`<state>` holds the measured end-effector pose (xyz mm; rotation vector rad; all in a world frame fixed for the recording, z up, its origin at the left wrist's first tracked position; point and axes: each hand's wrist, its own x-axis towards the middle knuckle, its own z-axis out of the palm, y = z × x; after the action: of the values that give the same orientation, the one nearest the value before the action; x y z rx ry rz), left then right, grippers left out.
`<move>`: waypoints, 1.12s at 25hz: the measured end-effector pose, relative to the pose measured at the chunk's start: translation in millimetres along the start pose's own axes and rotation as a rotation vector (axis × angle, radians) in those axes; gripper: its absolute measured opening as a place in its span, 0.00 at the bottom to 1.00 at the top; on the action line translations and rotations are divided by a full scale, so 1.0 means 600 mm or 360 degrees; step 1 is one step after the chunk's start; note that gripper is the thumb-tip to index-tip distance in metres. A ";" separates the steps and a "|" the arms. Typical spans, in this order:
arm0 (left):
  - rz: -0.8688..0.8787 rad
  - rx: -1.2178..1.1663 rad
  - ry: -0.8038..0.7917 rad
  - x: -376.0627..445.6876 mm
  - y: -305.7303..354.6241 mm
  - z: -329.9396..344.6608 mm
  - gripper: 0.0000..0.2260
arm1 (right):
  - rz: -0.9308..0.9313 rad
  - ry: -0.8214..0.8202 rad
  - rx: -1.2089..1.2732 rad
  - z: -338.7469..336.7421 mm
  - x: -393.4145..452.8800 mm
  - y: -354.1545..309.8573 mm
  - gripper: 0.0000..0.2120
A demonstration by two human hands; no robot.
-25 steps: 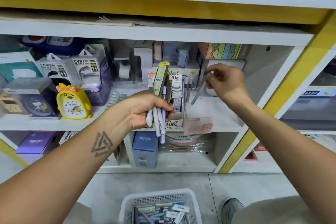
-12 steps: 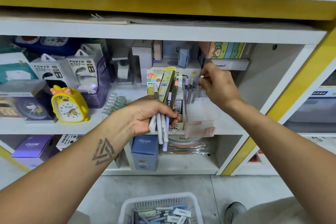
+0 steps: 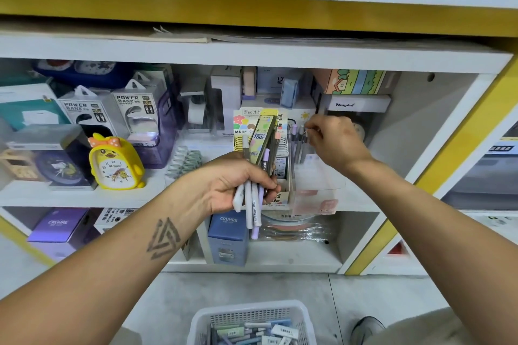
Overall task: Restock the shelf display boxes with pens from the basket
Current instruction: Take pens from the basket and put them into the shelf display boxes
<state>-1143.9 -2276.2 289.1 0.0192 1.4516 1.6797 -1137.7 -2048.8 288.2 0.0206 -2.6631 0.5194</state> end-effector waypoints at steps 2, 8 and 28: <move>-0.0012 0.0035 0.0001 -0.003 0.000 -0.001 0.05 | 0.0013 -0.0011 -0.0121 -0.002 0.001 -0.008 0.12; -0.0014 0.0098 0.0023 -0.005 -0.006 -0.008 0.06 | 0.0433 -0.0042 0.0959 -0.008 0.005 -0.101 0.16; 0.0224 0.0048 0.0122 -0.038 0.004 -0.050 0.12 | 0.0631 0.0322 0.1694 0.006 0.029 -0.158 0.07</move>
<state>-1147.3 -2313.6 293.3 0.0758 1.5643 1.7887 -1146.2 -2136.9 325.8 -0.2322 -1.8997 1.8693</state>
